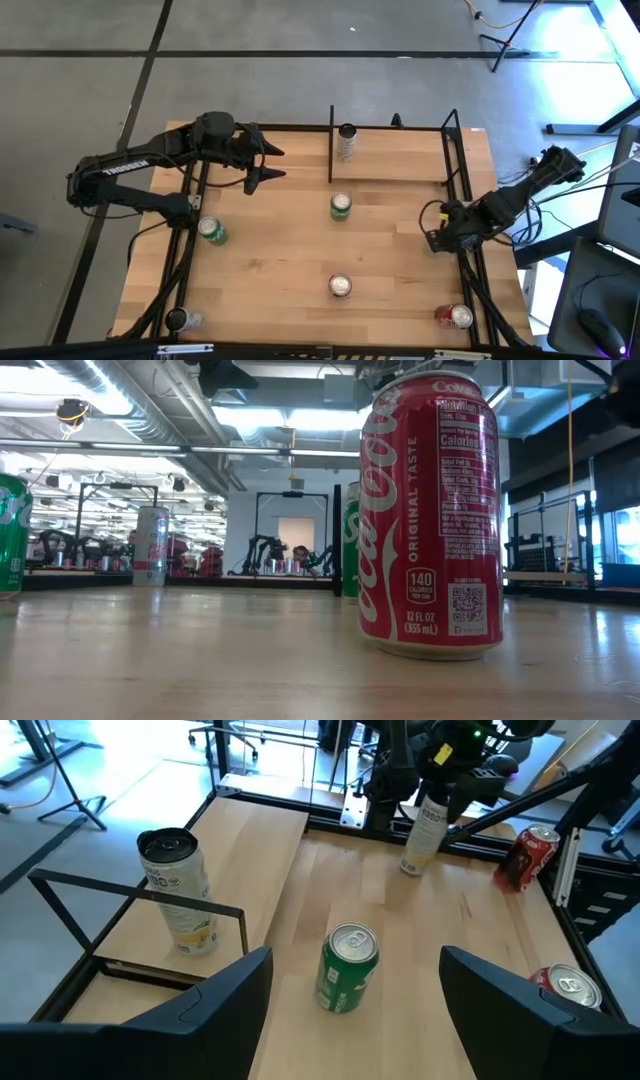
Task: Place canned beverage on shelf
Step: Put the white-yellow soda can on the shelf aligned with the other white-yellow soda can
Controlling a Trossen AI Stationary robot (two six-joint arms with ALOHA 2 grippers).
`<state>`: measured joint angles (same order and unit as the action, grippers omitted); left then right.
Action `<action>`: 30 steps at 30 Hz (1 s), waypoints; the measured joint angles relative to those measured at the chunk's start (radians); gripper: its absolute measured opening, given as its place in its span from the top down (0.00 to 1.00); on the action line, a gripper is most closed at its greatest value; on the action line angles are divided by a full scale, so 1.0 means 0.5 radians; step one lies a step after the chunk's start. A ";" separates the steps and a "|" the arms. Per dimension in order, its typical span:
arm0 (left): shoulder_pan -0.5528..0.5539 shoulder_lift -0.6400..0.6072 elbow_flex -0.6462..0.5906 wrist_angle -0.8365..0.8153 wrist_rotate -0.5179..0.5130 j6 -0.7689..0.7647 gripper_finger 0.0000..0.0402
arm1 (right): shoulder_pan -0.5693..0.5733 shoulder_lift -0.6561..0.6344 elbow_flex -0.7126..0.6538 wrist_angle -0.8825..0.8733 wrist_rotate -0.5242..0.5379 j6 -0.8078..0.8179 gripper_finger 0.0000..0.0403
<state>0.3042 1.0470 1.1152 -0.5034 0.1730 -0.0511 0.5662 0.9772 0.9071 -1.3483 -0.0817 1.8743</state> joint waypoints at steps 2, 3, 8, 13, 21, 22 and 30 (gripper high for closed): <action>0.000 0.000 0.000 0.000 -0.005 0.000 0.32 | -0.052 0.058 0.027 0.065 0.063 -0.047 0.45; -0.001 0.000 0.000 0.000 -0.020 0.001 0.32 | -0.084 0.088 0.039 0.079 0.076 -0.077 0.45; -0.001 0.000 0.000 0.000 -0.109 0.001 0.32 | -0.276 0.260 0.095 0.173 0.067 -0.252 0.45; -0.003 0.000 0.000 0.000 -0.109 -0.013 0.32 | -0.470 0.381 0.132 0.273 -0.007 -0.409 0.45; -0.013 0.000 0.000 0.000 -0.110 -0.051 0.32 | -0.600 0.504 0.143 0.312 -0.041 -0.555 0.43; -0.013 0.000 0.000 0.001 -0.116 -0.051 0.32 | -0.610 0.507 0.142 0.319 -0.039 -0.565 0.41; -0.013 0.000 0.000 0.000 -0.119 -0.051 0.32 | -0.623 0.513 0.133 0.377 0.049 -0.572 0.30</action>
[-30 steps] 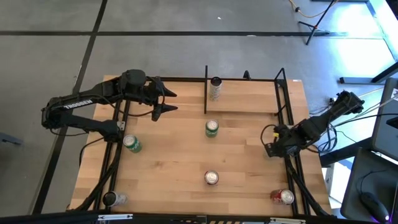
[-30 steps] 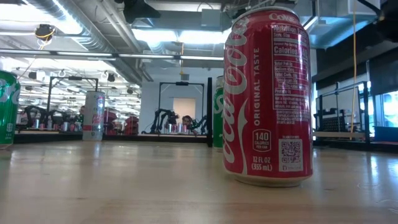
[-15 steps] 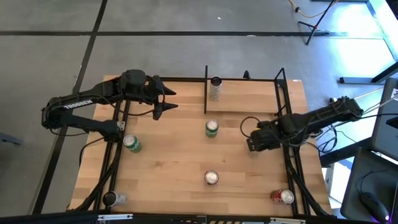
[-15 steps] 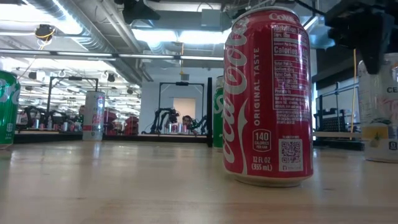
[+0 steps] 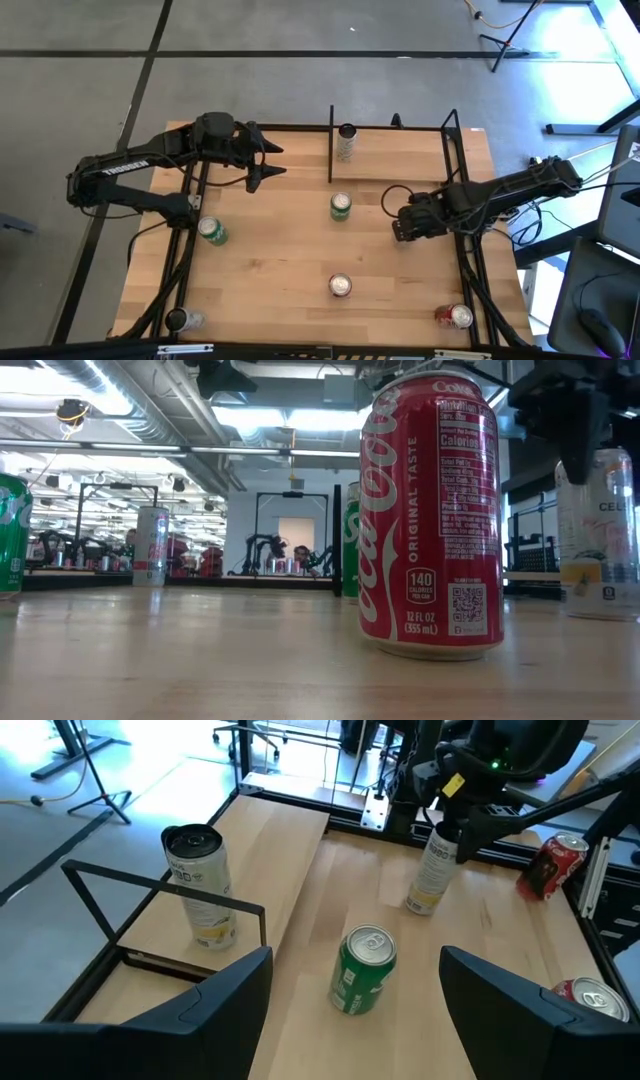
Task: Place canned beverage on shelf
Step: Put the white-yellow soda can on the shelf aligned with the other white-yellow soda can
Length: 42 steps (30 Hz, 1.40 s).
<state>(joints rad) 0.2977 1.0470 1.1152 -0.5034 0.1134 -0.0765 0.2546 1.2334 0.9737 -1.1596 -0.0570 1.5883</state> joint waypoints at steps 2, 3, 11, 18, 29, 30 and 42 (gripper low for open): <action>0.000 0.000 0.000 0.000 -0.001 0.000 0.32 | 0.000 0.005 -0.008 0.018 0.037 -0.004 0.28; 0.000 0.000 0.000 0.000 -0.001 0.000 0.32 | 0.000 0.013 -0.013 0.036 0.062 -0.015 0.28; -0.001 0.000 0.000 0.000 -0.001 0.000 0.32 | -0.001 0.005 -0.010 0.073 0.048 -0.104 0.26; 0.000 0.000 0.000 0.000 -0.002 0.001 0.32 | -0.001 0.003 0.112 -0.052 0.043 -0.187 0.26; 0.000 0.000 0.000 0.000 -0.001 0.001 0.32 | 0.011 -0.019 0.392 -0.420 -0.005 -0.346 0.26; 0.000 0.000 0.000 0.000 -0.002 0.001 0.32 | 0.029 -0.030 0.413 -0.418 -0.009 -0.359 0.26; 0.000 0.000 0.000 0.000 -0.001 0.001 0.32 | 0.461 -0.135 0.428 -0.429 0.591 -0.184 0.26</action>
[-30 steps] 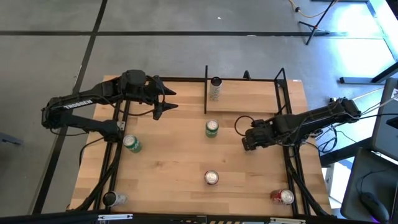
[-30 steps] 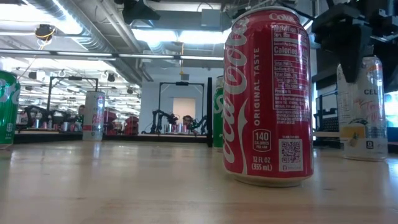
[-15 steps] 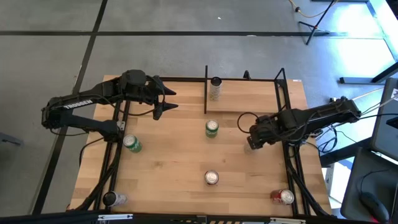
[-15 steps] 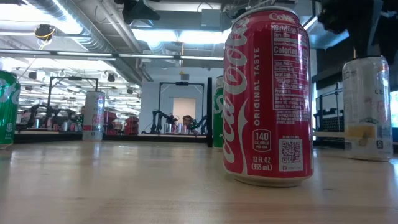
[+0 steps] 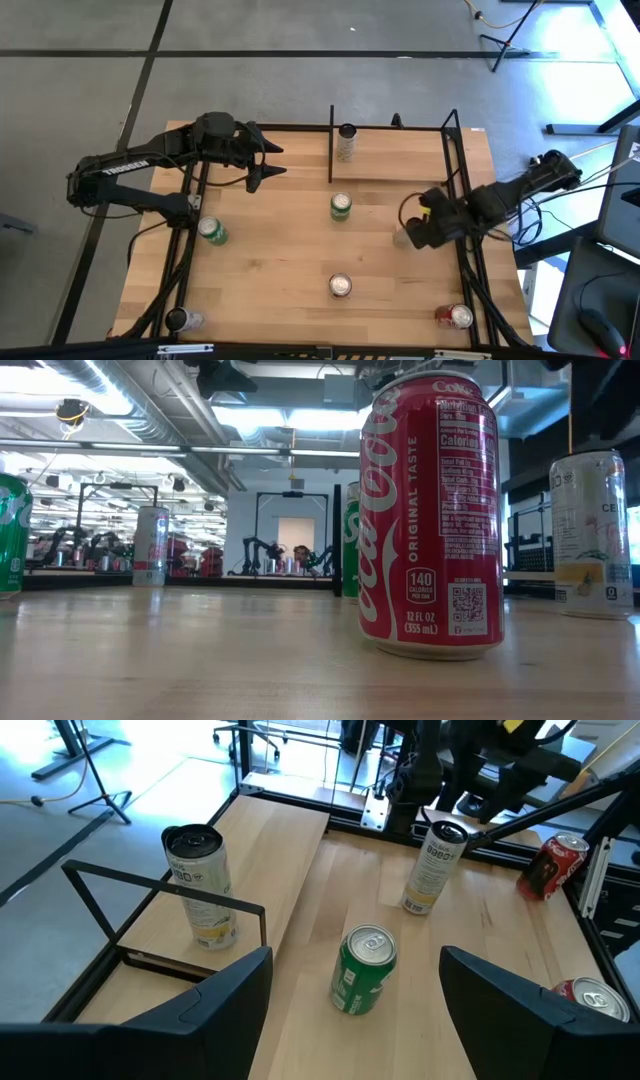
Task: Place canned beverage on shelf
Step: Put the white-yellow soda can on the shelf aligned with the other white-yellow soda can
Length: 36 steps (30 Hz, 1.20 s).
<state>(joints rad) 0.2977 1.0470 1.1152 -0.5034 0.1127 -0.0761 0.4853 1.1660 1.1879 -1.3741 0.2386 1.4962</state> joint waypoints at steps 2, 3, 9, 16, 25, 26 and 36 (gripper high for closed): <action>0.000 0.000 0.000 0.000 0.000 0.000 0.32 | 0.061 0.000 -0.026 0.000 0.092 0.087 0.26; 0.000 0.000 0.000 0.000 0.000 0.001 0.32 | 0.098 0.000 -0.051 0.007 0.135 0.138 0.26; 0.000 0.000 0.000 0.000 0.000 0.001 0.32 | 0.256 0.002 -0.258 0.141 0.299 0.339 0.26; 0.000 0.000 0.000 0.000 0.000 0.001 0.32 | 0.274 0.002 -0.342 0.183 0.411 0.316 0.26; 0.000 0.000 0.000 0.000 0.000 0.001 0.32 | 0.273 0.021 -0.481 0.380 0.415 0.084 0.26; 0.000 0.000 0.000 0.000 0.000 0.001 0.32 | 0.273 0.030 -0.496 0.394 0.418 0.078 0.26; 0.000 0.000 0.000 0.000 0.000 0.001 0.32 | 0.273 0.061 -0.520 0.435 0.466 0.027 0.49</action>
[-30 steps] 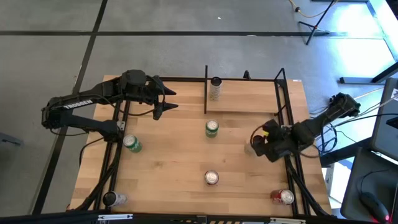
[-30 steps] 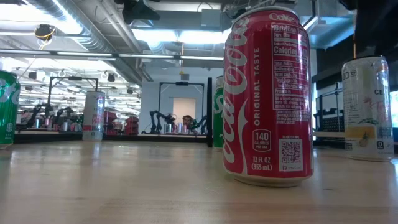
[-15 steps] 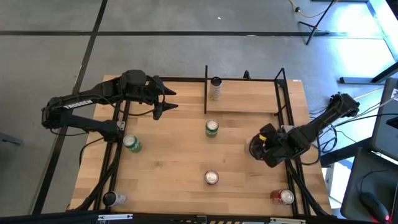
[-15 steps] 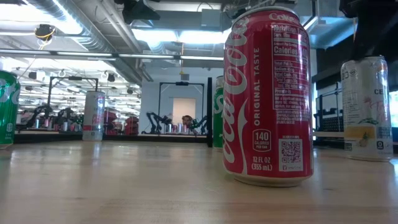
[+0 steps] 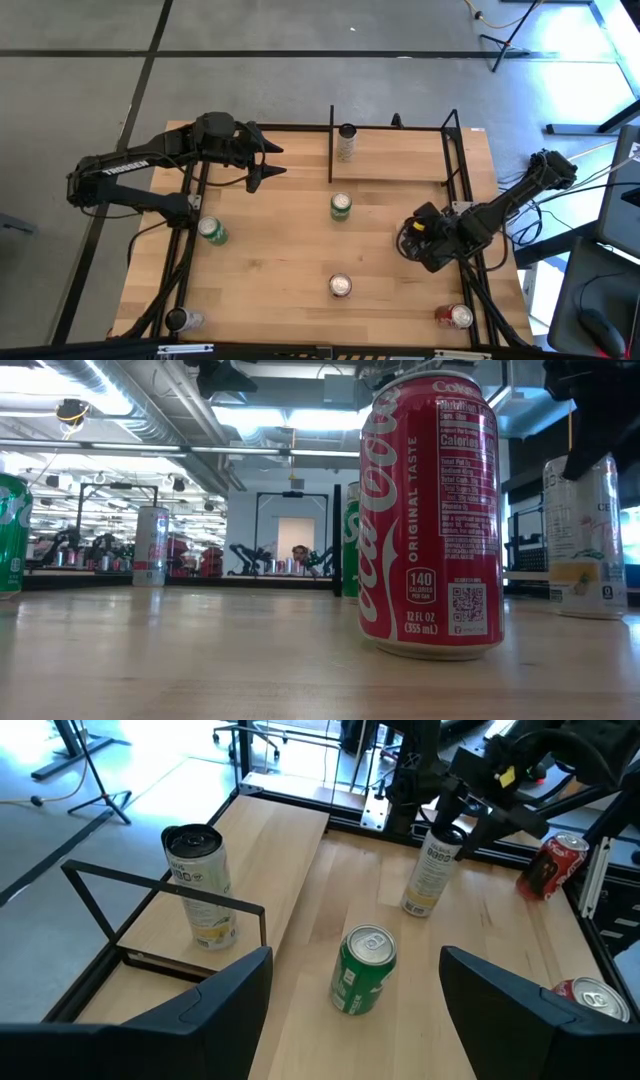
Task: Place canned beverage on shelf
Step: Put the white-yellow soda can on the shelf aligned with the other white-yellow soda can
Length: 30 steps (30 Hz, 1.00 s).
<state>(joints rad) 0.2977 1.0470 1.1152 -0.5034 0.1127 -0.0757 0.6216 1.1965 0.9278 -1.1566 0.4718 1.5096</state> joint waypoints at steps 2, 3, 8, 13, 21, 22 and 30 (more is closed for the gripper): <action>0.000 0.000 0.000 0.000 0.001 0.000 0.32 | -0.001 0.003 0.023 0.005 0.008 0.001 0.49; 0.000 0.000 0.000 0.000 0.008 -0.001 0.32 | -0.010 0.003 0.046 0.009 0.018 0.000 0.49; -0.002 -0.074 0.001 0.004 0.129 0.037 0.32 | -0.151 0.003 0.180 0.015 0.065 -0.094 0.49; 0.001 -0.146 0.002 -0.003 0.121 0.013 0.32 | -0.451 0.067 0.404 0.095 0.139 -0.465 0.49; -0.001 -0.202 0.002 -0.073 0.151 -0.017 0.32 | -0.986 0.430 0.906 0.125 0.128 -1.210 0.49; -0.001 -0.202 0.002 -0.090 0.159 -0.036 0.32 | -1.041 0.490 0.970 0.126 0.118 -1.260 0.49; -0.001 -0.197 0.002 -0.094 0.160 -0.053 0.32 | -1.373 0.934 1.310 0.229 0.034 -1.416 0.49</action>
<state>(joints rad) 0.2974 0.9485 1.1164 -0.5505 0.1928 -0.1024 -0.0651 1.6638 1.5829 -1.0423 0.4887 0.8015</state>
